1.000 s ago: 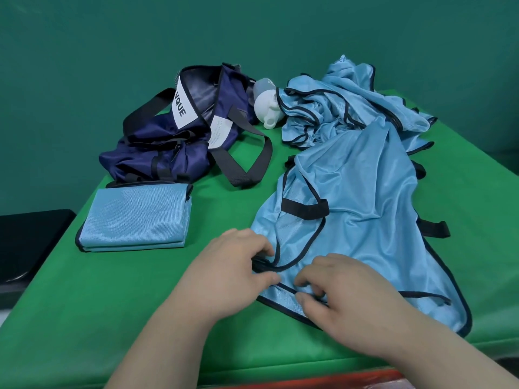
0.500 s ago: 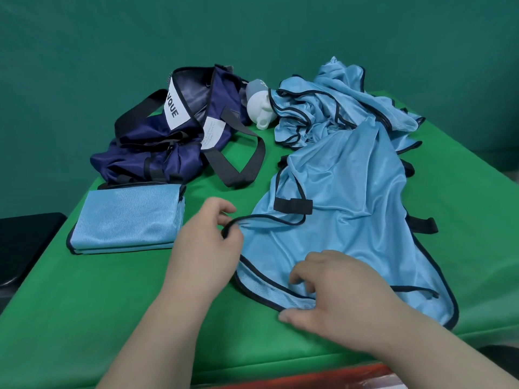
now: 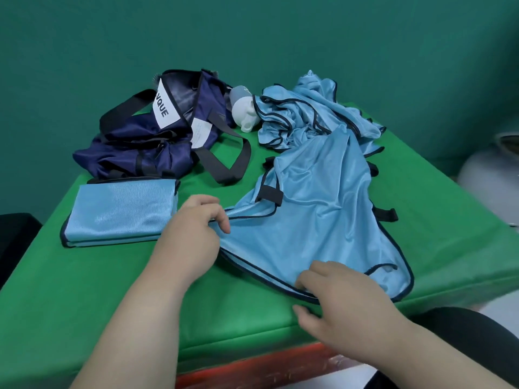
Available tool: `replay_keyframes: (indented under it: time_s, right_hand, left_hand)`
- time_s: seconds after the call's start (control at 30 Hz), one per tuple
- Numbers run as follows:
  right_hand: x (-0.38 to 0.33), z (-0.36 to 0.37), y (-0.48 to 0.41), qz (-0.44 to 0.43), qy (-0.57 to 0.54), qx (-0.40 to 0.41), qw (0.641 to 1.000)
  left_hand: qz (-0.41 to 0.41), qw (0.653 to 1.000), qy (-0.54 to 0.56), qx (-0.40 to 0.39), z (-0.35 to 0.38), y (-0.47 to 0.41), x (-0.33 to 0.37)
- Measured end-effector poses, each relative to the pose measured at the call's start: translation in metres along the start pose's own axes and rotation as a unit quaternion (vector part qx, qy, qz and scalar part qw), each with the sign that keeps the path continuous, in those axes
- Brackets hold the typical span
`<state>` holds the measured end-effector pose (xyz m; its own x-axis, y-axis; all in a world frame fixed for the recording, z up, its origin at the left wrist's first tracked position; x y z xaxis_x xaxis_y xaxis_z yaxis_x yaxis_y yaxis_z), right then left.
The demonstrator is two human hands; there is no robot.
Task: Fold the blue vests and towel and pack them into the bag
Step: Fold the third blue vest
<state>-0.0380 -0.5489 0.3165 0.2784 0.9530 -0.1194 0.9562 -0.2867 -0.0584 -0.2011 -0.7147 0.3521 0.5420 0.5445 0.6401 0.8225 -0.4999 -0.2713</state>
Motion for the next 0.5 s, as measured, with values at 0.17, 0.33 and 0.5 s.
replay_keyframes:
  time_s: [0.17, 0.33, 0.5]
  right_hand:
    - [0.013, 0.005, 0.018, 0.002, 0.0, 0.051, 0.999]
    - [0.028, 0.003, 0.027, 0.02, 0.003, 0.063, 0.998]
    - [0.048, 0.003, 0.029, 0.039, 0.022, -0.011, 0.999]
  left_hand:
    - [-0.056, 0.989, -0.061, -0.125, 0.006, 0.01, -0.013]
    - [-0.033, 0.987, -0.083, -0.134, 0.002, 0.014, -0.011]
    - [-0.045, 0.986, -0.061, -0.147, 0.0, 0.02, -0.014]
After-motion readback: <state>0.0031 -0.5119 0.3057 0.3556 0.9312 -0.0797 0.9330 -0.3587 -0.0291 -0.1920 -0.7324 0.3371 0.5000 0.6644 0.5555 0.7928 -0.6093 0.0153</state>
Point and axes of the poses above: each hand's wrist, its own y-axis away from the middle knuckle, its own z-axis out of the palm, x = y × z, the point moved 6 cm from there along -y, towards the middle knuckle, and after that the axes turned 14 degrees about z, right-handed, at the moved point
